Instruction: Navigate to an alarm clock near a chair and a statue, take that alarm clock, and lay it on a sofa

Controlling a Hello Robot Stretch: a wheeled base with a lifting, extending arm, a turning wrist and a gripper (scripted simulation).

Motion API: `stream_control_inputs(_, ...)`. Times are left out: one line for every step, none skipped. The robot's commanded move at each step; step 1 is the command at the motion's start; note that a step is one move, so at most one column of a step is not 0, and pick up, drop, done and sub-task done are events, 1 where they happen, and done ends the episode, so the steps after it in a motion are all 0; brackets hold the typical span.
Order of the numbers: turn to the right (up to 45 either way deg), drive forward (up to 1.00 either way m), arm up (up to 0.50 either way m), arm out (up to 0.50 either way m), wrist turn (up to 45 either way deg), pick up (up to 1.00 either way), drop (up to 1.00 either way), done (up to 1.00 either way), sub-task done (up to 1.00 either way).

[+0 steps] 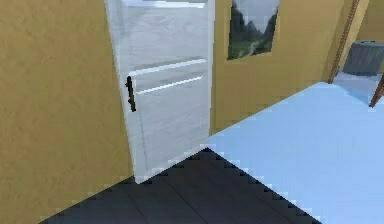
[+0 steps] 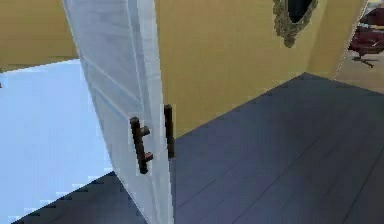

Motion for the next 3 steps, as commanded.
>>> stream_control_inputs(0.0, 0.5, 0.0, 0.0, 0.0, 0.0, 0.0, 0.0, 0.0)
stream_control_inputs(39.0, 0.0, 0.0, 0.0, 0.0, 0.0, 0.0, 0.0, 0.0)
stream_control_inputs(0.0, 1.0, 0.0, 0.0, 0.0, 0.0, 0.0, 0.0, 0.0)
